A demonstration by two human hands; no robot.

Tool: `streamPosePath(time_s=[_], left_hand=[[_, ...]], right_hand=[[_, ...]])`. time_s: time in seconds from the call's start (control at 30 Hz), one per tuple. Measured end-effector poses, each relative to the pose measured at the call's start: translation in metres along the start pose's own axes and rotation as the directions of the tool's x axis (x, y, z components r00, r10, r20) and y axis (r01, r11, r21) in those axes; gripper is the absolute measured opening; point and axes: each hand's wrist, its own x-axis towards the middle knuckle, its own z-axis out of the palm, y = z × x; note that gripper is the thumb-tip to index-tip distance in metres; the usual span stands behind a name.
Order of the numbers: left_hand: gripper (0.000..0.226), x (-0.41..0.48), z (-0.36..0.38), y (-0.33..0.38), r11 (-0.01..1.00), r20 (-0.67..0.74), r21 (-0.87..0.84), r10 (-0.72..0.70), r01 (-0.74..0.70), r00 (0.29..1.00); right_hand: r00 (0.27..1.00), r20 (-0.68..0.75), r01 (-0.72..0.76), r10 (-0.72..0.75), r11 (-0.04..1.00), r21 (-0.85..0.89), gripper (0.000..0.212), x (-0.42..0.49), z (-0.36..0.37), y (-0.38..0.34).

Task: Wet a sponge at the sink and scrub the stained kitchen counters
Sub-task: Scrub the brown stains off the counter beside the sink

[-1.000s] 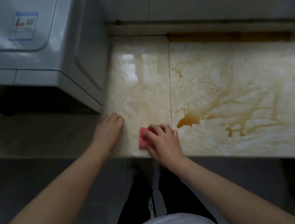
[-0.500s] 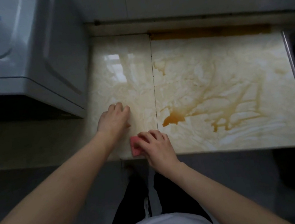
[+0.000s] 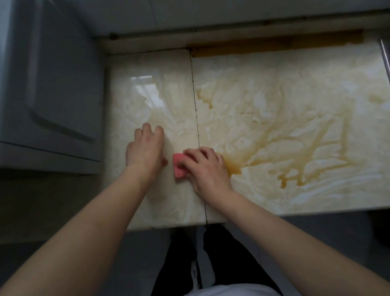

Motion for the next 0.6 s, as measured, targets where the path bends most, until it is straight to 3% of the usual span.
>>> streamPosePath(time_s=[0.1, 0.2, 0.6], left_hand=[[0.094, 0.009, -0.001, 0.006, 0.999, 0.011, -0.008, -0.047, 0.047, 0.999], [0.088, 0.019, -0.003, 0.015, 0.997, -0.004, -0.036, -0.065, 0.065, 0.998], [0.097, 0.028, -0.008, 0.022, 0.999, 0.070, 0.001, -0.049, 0.049, 0.996]], right_hand=[[1.000, -0.018, -0.019, 0.019, 1.000, 0.014, 0.044, 0.026, -0.005, 0.006], [0.998, -0.049, -0.039, 0.040, 0.999, 0.022, 0.047, 0.056, -0.012, 0.015], [0.983, -0.109, -0.141, 0.145, 0.989, 0.039, 0.052, 0.174, -0.033, 0.040]])
